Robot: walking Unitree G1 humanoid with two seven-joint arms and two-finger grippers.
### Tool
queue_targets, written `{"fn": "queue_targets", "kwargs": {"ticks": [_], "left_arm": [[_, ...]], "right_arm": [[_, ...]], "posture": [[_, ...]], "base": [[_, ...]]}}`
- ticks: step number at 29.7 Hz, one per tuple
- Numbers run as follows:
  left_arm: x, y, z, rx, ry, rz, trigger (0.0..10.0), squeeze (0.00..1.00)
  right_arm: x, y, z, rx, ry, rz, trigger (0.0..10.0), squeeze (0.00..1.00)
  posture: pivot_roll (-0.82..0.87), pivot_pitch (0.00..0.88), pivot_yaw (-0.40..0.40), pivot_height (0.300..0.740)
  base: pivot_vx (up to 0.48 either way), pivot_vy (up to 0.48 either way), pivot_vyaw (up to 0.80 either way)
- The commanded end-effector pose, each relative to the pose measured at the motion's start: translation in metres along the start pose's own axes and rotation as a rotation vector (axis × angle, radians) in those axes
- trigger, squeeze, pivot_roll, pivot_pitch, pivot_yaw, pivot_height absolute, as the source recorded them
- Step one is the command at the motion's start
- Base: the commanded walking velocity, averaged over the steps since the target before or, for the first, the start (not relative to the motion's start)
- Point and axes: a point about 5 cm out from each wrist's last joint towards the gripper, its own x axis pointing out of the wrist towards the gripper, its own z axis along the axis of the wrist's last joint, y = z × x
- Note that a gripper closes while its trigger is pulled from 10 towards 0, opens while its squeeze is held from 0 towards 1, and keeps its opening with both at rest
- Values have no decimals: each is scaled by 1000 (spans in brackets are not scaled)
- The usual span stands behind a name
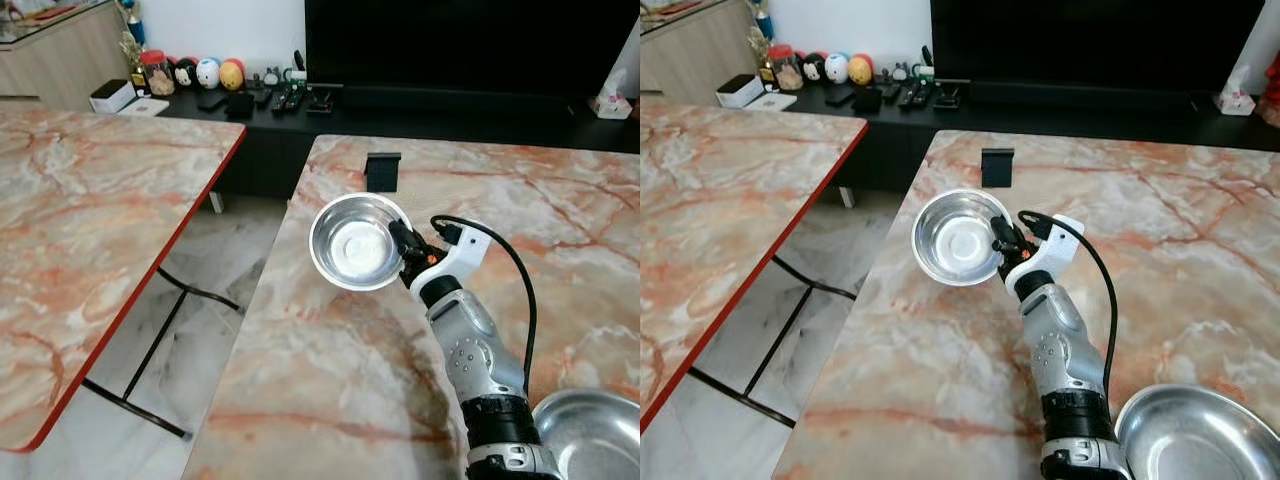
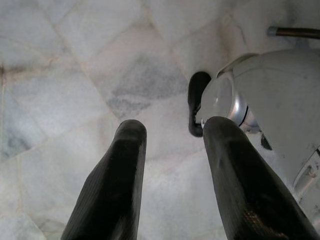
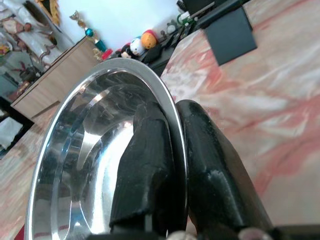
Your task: Setting the table
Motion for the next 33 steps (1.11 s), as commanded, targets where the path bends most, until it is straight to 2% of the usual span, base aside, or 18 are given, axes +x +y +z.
{"fn": "queue_targets", "kwargs": {"ticks": [1, 5, 33], "left_arm": [[-3, 5, -7, -9, 26, 14, 10000, 0], [-4, 6, -8, -7, 26, 14, 10000, 0], [-3, 6, -7, -12, 23, 16, 10000, 0]], "right_arm": [[4, 6, 6, -6, -23, 21, 10000, 0], [4, 7, 6, -10, -22, 24, 10000, 0], [4, 3, 10, -3, -47, 1, 10000, 0]], "posture": [[-104, 0, 52, 740], [-106, 0, 53, 740], [-106, 0, 52, 740]], "base": [[-262, 0, 0], [-262, 0, 0], [0, 0, 0]]}}
